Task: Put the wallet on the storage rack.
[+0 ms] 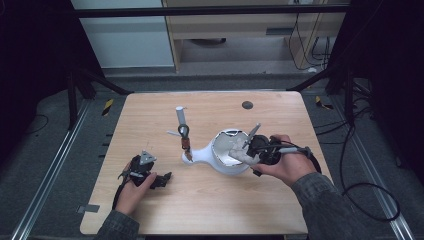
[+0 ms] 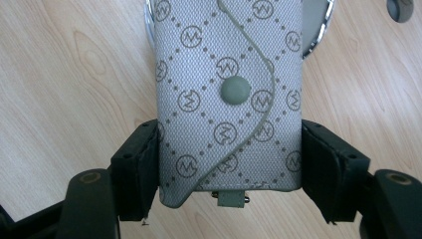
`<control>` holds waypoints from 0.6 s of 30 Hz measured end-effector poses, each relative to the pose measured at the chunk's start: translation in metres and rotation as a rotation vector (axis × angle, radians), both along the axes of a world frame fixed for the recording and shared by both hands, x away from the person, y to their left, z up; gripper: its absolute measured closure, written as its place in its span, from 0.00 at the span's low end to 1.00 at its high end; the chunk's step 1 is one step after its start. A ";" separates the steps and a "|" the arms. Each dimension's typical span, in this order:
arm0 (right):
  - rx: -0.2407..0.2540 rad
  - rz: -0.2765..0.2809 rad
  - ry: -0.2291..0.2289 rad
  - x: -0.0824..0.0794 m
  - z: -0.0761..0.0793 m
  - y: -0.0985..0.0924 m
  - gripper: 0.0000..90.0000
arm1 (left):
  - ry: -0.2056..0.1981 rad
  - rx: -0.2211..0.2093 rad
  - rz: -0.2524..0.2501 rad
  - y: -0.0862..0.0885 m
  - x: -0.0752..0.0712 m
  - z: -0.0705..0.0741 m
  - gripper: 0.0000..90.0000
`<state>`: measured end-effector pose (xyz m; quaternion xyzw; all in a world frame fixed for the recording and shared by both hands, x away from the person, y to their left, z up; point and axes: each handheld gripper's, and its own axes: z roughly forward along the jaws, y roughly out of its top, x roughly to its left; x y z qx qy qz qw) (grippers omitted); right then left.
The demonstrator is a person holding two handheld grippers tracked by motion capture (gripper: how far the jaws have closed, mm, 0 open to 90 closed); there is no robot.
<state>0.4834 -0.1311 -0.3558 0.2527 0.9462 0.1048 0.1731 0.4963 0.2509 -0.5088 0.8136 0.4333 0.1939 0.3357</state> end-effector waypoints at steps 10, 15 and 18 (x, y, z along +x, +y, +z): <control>-0.041 0.021 0.017 0.010 -0.009 0.019 0.34 | -0.001 0.000 -0.004 0.000 0.000 0.000 0.00; -0.056 0.024 0.027 0.014 -0.012 0.025 0.34 | 0.000 0.001 -0.006 0.000 0.000 0.000 0.00; -0.057 0.029 0.028 0.015 -0.013 0.026 0.34 | 0.000 0.001 -0.006 0.000 0.000 0.000 0.00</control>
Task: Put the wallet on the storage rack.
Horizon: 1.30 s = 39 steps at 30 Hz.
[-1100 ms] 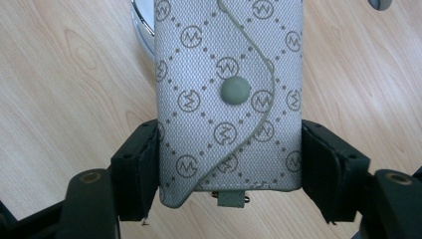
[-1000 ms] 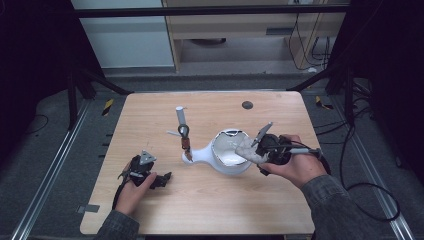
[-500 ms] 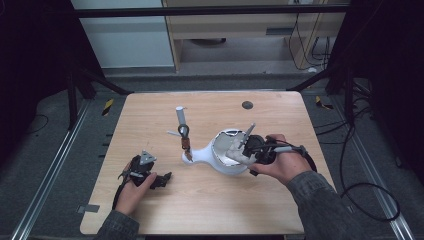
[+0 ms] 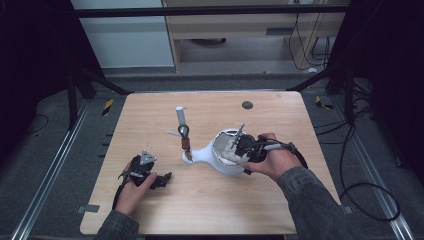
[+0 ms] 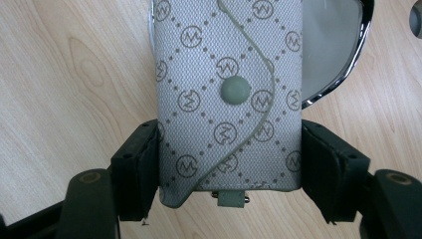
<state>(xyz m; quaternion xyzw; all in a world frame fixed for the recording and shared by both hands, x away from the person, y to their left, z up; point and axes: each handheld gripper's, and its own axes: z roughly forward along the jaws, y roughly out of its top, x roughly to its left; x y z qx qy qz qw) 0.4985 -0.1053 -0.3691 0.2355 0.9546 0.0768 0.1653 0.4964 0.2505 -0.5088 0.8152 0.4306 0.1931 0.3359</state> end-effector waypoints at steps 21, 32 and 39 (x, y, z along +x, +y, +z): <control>-0.043 -0.019 0.035 0.018 -0.005 0.008 0.34 | 0.000 -0.001 -0.001 0.000 0.000 0.000 0.00; -0.039 -0.030 0.044 0.024 -0.007 0.007 0.34 | 0.000 -0.001 -0.001 0.000 0.000 0.000 0.00; -0.037 -0.028 0.043 0.025 -0.007 0.010 0.34 | 0.000 -0.001 -0.004 -0.001 0.000 0.000 0.00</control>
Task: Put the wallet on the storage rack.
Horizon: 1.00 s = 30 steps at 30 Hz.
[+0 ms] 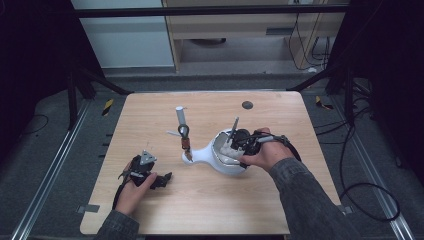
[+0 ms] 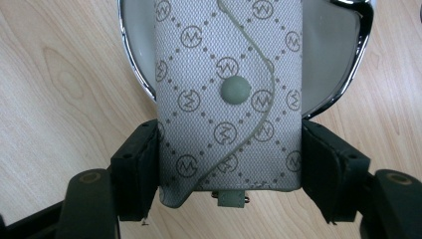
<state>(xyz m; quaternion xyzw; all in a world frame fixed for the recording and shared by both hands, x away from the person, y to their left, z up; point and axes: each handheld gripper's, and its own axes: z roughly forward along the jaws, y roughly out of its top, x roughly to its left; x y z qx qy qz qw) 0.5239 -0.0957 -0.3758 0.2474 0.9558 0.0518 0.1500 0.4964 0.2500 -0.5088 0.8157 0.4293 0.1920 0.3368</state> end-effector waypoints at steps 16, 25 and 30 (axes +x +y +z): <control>0.010 -0.003 0.000 0.006 -0.001 0.002 0.34 | 0.000 0.003 -0.003 0.000 0.000 0.000 0.00; 0.007 -0.001 -0.014 0.004 -0.001 0.006 0.34 | 0.000 0.004 -0.004 0.000 0.000 0.000 0.00; -0.007 0.009 -0.034 0.003 -0.001 0.008 0.34 | 0.000 0.004 -0.004 0.000 0.000 0.000 0.00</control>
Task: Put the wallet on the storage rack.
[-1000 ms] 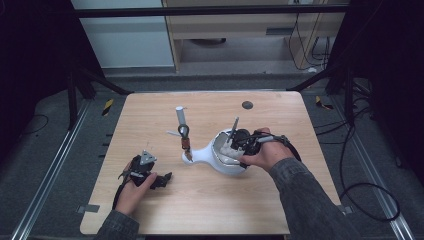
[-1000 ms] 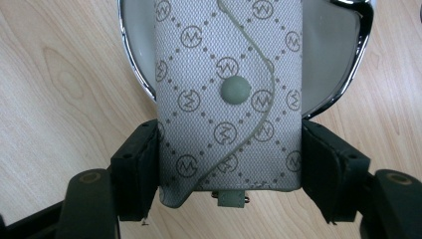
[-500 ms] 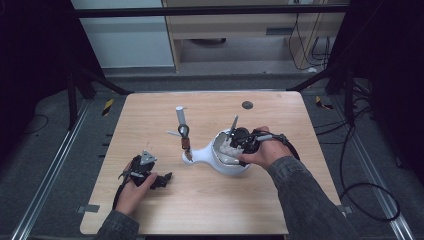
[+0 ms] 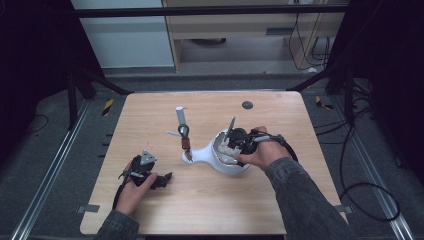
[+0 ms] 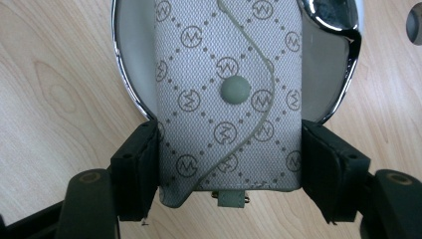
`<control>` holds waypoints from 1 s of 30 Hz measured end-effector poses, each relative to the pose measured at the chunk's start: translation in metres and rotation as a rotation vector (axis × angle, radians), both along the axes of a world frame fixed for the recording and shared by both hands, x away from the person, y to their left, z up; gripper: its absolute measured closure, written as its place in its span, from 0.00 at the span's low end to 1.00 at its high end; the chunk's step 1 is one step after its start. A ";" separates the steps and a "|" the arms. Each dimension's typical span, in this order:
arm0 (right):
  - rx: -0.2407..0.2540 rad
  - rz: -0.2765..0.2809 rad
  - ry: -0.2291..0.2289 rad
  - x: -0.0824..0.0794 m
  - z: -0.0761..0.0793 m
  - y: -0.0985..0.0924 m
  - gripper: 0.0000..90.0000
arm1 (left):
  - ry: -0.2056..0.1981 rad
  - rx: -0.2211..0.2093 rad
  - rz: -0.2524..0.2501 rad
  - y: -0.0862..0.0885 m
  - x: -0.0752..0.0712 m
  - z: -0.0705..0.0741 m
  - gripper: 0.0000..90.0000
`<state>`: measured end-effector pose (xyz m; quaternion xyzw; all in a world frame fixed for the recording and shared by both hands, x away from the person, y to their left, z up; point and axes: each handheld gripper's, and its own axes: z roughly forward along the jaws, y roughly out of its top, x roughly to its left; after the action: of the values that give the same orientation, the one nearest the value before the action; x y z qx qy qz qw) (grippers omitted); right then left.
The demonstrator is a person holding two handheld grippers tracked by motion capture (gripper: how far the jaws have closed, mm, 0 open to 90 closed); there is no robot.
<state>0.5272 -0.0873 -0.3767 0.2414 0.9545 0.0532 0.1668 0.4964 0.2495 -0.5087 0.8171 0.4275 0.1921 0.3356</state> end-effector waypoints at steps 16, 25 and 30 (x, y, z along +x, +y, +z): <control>-0.017 -0.006 0.009 0.003 -0.004 0.007 0.34 | 0.000 0.000 0.000 0.000 0.000 0.000 0.00; -0.022 -0.010 0.012 0.009 -0.008 0.008 0.34 | 0.000 -0.001 0.001 0.000 0.000 0.000 0.00; -0.026 -0.012 0.016 0.012 -0.010 0.009 0.34 | 0.001 -0.001 0.000 -0.001 0.000 0.000 0.00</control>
<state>0.5395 -0.0783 -0.3868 0.2456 0.9549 0.0376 0.1624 0.4965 0.2490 -0.5087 0.8171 0.4277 0.1916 0.3358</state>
